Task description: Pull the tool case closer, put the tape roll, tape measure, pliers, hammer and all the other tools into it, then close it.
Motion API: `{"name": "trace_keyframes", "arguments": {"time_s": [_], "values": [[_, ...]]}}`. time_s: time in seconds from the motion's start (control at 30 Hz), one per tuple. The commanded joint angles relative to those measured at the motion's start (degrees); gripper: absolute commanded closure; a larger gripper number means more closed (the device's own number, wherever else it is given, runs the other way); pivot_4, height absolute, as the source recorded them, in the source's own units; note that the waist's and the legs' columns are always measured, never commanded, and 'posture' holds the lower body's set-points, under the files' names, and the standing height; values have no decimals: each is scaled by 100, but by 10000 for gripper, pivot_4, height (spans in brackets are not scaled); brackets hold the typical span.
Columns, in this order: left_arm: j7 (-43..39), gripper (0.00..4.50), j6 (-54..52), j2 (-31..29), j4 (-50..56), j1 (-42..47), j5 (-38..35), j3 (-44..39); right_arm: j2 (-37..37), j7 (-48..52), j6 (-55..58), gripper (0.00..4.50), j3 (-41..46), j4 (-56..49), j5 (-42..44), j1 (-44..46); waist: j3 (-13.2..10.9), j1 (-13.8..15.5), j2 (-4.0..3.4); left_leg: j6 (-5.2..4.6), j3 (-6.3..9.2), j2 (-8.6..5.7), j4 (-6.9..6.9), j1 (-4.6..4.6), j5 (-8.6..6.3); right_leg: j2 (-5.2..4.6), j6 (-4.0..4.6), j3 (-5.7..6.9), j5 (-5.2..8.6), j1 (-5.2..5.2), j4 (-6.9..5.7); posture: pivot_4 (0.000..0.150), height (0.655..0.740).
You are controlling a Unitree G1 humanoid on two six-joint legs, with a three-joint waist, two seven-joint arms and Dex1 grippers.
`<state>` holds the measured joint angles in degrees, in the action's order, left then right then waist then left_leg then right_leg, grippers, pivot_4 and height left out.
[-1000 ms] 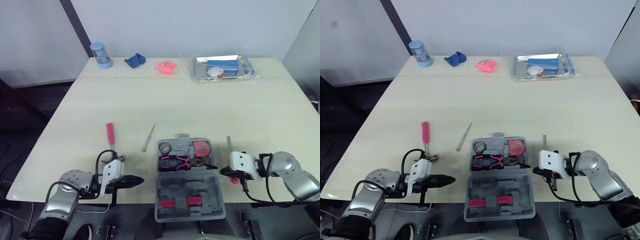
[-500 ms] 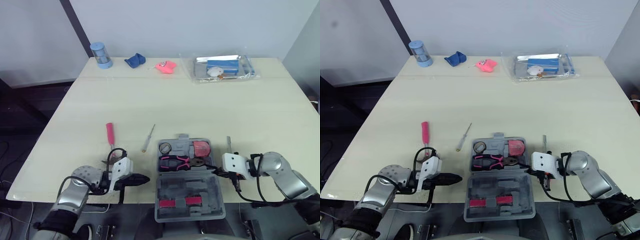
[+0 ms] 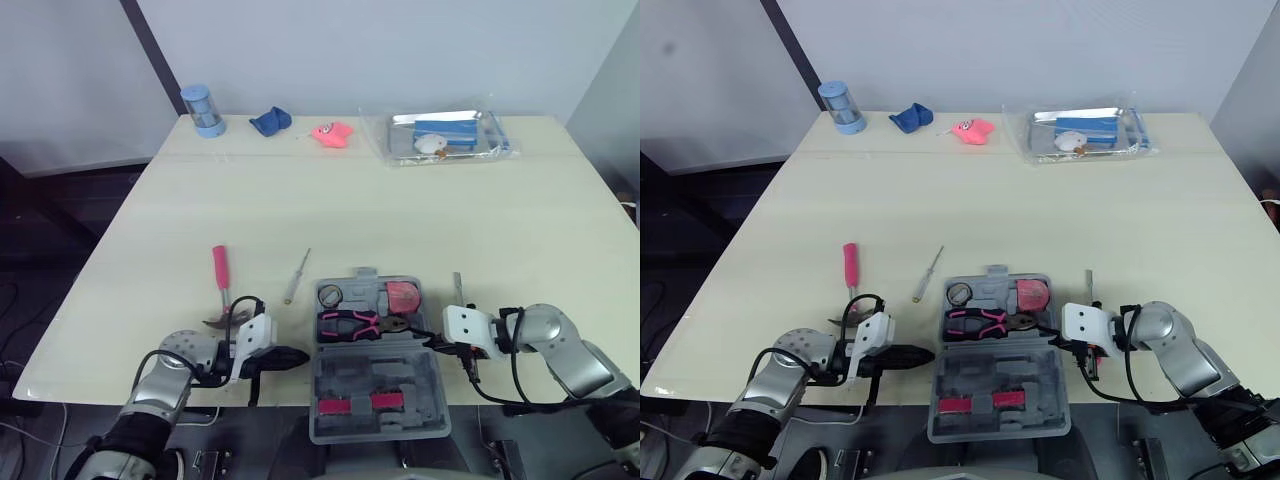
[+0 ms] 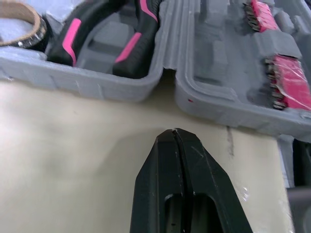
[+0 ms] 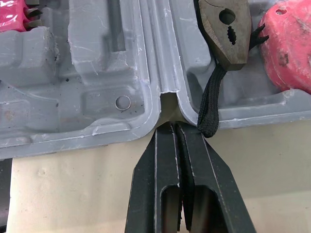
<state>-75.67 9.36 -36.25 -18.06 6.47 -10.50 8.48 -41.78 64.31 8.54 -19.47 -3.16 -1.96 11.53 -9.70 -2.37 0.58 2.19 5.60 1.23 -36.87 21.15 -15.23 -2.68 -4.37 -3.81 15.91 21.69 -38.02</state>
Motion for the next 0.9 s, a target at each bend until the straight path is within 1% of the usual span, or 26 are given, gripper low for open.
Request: {"name": "trace_keyframes", "arguments": {"time_s": [0.03, 0.6, 0.9], "values": [[132, 45000, 100, 56, -209, 50, 130, 60, 69, -27, -22, 44170, 10, -27, 32, 71, 0, -3, -1, 0, 0, 0, 0, -1, 0, 0, 0, 0, 0, 0, -1, 1500, 7400], [127, 45000, 241, 399, -688, 455, 274, 270, 143, 0, 122, 44170, 35, -93, 94, 127, 6, 10, -10, 0, 1, -2, -4, -8, 0, 0, -1, 0, -1, -9, -3, 1500, 7400], [183, 45000, 122, 556, -626, 616, 234, 242, 147, -10, 272, 44170, 92, -208, 150, 95, 8, 29, -14, 0, 3, -4, -8, -7, 0, 0, -2, 0, -1, -11, -3, 1500, 7400]]}}
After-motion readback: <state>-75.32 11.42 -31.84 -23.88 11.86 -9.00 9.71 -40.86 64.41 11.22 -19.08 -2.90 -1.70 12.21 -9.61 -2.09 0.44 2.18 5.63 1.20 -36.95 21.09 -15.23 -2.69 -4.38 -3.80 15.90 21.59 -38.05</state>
